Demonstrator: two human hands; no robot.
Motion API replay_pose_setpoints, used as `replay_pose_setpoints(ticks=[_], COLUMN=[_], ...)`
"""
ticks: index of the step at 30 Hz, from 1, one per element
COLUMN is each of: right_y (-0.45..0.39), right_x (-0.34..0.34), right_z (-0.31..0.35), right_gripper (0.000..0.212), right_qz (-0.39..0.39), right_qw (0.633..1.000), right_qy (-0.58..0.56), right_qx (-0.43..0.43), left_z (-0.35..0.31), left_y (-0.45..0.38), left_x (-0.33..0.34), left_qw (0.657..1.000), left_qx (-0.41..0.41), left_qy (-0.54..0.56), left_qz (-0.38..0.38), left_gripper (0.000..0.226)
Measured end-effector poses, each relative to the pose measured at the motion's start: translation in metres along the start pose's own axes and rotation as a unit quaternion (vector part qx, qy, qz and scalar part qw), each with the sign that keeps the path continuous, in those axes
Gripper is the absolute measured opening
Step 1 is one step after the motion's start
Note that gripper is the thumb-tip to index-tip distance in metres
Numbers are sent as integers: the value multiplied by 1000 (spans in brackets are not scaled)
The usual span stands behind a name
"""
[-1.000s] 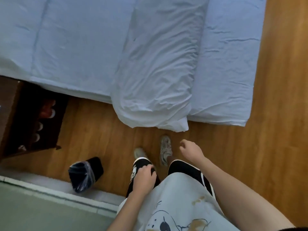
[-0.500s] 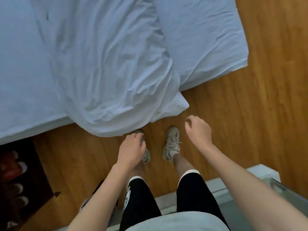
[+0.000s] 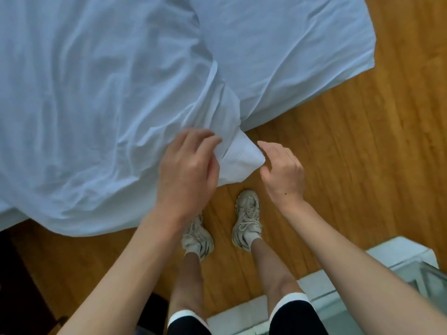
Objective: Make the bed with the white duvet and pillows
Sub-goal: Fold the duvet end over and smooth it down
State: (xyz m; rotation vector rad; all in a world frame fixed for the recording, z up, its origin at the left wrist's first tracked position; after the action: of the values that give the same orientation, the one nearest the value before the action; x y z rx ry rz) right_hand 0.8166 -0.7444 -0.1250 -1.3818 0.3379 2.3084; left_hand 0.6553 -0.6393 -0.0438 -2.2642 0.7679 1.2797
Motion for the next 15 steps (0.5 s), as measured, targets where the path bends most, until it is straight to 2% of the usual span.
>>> replay_pose_setpoints(ticks=[5,11,15], right_y=[-18,-3,82], right_x=[6,1,-10], right_z=[-7,-9,-57], right_gripper=[11,27,18], right_qz=[-3,-5,98], right_qw=[1000,998,992], right_qy=[1,46,81], right_qx=[-16,-31,-17], left_z=[5,2,5], left_y=[-27,-48,-49], left_x=[14,32,28], left_qw=[994,973,972], left_qx=[57,71,73], left_qy=[-90,-198,-204], left_qz=[-2,97,94], left_gripper=[22,35,33])
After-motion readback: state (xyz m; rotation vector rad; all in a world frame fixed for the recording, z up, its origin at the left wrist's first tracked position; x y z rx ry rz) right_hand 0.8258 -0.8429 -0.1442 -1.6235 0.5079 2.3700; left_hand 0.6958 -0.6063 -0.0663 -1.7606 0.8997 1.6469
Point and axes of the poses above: each hand's wrist, its own y-axis away from the middle knuckle, its own x-axis out of the palm, z = x × y, the point moved 2 cm from there along -y, towards the middle knuckle, and after that the axes turned 1 degree about x, right-handed, at the moved point
